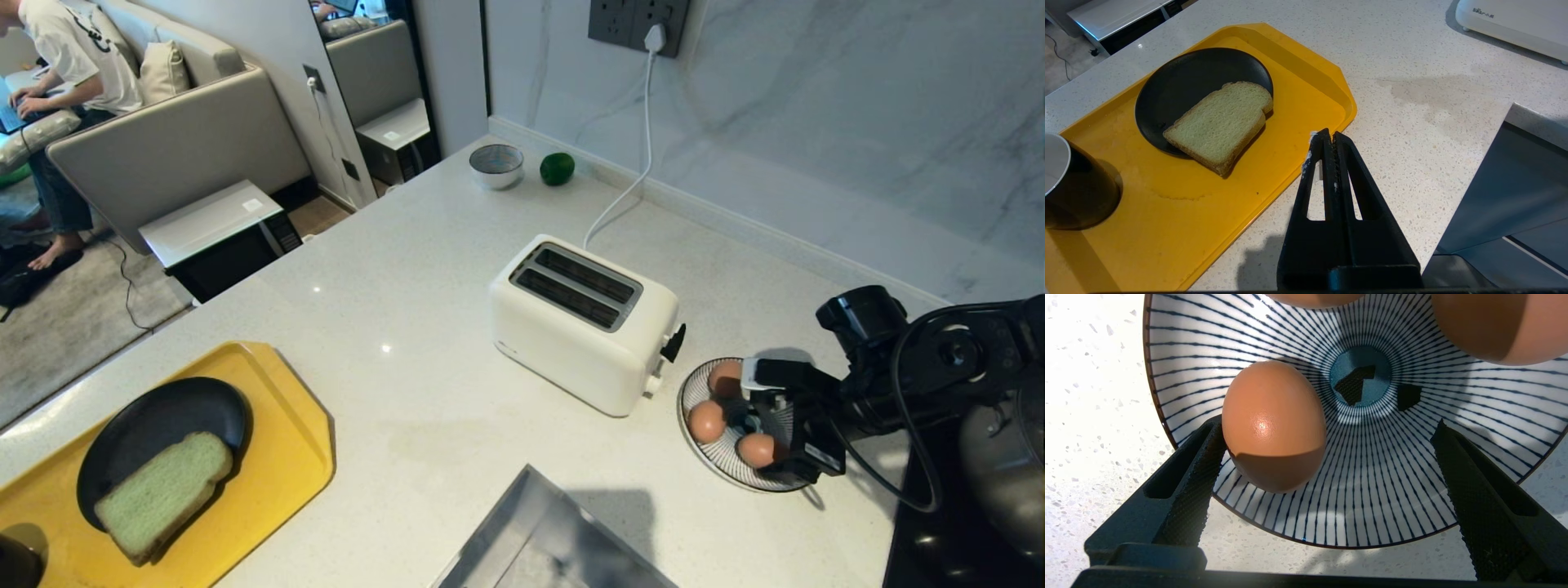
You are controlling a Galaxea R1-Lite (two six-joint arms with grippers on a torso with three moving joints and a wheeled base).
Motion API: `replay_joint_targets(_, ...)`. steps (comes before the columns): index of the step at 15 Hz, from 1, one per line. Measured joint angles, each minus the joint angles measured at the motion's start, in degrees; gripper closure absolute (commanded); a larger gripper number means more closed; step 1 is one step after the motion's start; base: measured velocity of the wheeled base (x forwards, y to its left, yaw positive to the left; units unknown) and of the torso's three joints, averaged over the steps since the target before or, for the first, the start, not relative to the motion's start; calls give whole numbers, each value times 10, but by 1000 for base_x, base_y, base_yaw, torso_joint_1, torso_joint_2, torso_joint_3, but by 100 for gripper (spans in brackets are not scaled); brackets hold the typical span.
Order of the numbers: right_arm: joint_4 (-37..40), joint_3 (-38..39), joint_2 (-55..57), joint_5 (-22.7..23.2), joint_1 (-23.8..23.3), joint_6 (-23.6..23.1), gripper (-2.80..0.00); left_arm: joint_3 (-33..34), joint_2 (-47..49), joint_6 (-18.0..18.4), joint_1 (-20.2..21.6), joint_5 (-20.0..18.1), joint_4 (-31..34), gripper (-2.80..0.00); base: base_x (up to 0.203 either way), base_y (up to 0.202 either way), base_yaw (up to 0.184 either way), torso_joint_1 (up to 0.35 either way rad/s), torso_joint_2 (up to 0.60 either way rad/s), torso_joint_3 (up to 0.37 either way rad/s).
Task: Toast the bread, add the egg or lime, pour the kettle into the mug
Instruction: Pick up the egg
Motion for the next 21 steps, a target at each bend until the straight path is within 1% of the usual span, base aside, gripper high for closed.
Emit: replay_joint_targets(21,-1,-24,26,0,0,-1,-280,0,0,0,0,0,0,0,0,0,0,0,0,0)
